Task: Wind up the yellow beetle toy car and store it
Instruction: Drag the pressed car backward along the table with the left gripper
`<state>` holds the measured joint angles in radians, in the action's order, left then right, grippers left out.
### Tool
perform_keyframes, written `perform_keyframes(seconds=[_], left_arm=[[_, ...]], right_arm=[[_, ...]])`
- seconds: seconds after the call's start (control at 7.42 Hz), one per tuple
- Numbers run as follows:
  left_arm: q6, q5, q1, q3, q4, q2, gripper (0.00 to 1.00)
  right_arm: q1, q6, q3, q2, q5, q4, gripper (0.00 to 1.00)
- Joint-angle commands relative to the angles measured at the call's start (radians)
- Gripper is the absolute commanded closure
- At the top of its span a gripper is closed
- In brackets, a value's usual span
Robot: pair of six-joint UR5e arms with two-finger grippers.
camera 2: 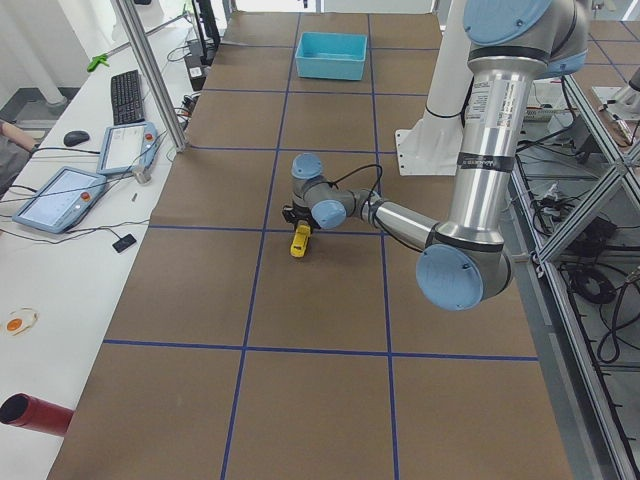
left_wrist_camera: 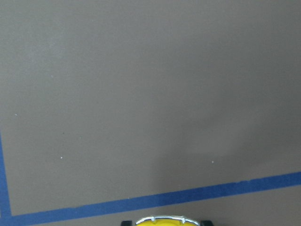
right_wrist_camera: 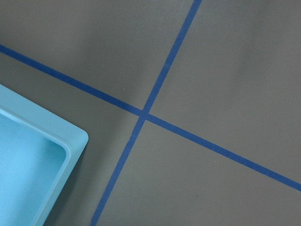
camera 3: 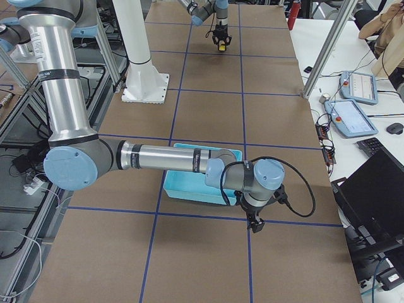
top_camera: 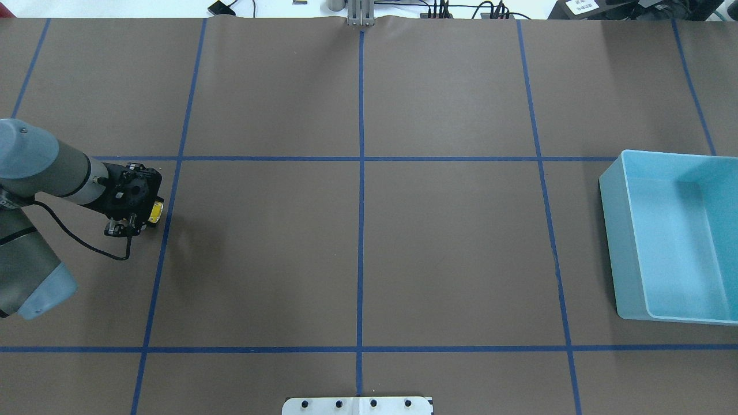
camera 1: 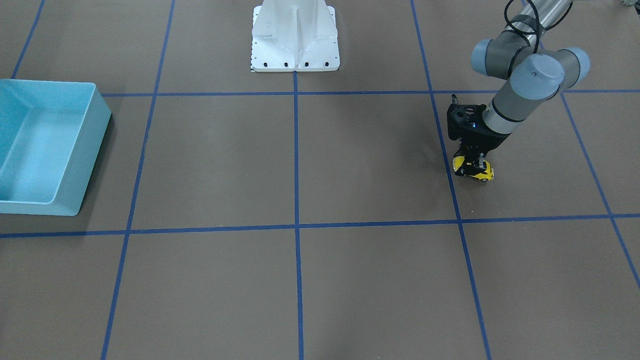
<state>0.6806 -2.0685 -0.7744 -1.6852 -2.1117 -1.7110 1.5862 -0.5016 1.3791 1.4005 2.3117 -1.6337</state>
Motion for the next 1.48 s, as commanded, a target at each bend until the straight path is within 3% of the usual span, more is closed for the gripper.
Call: perform_keyframes(seconds=[0.0,1.35], left_arm=[[-0.047,-0.022,-0.002,0.018,-0.043,0.001,1.00],[-0.066,-0.094,-0.045,0.059,-0.094,0.031,1.00]], right_arm=[[0.000,0.000,0.000,0.000,0.000,0.000,0.00],[-0.002,0.000,-0.003,0.001,0.000,0.000,0.00]])
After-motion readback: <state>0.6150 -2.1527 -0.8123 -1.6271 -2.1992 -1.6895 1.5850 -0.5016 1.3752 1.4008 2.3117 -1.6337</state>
